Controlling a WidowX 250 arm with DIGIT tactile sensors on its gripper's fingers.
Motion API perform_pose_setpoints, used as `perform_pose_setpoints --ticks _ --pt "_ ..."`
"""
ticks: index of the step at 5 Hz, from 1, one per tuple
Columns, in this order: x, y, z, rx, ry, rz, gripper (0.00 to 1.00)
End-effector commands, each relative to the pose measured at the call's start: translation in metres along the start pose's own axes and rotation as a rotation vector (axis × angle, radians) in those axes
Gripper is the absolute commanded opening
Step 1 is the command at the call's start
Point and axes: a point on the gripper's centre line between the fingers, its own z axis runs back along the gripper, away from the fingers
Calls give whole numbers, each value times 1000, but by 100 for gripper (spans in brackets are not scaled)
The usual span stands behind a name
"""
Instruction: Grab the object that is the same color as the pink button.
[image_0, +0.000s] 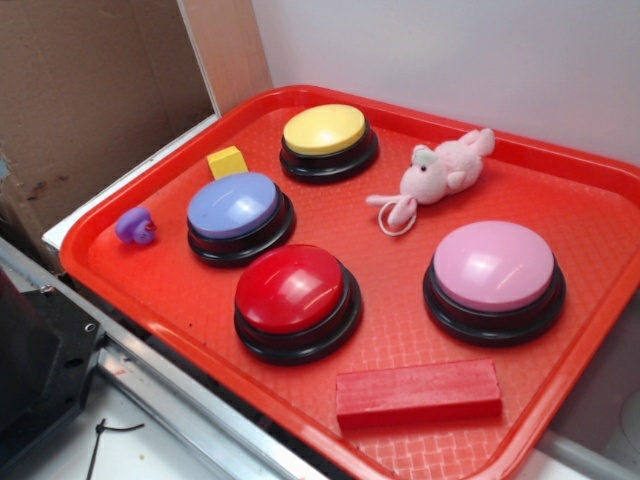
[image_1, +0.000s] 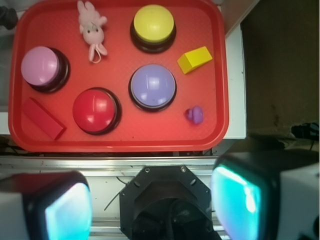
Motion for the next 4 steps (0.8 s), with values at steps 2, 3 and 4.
perform_pose_setpoints --ticks 2,3,4 --pt "121 25 -35 84 85 18 100" --pt "121 25 -35 84 85 18 100" --pt "121 25 -35 84 85 18 100"
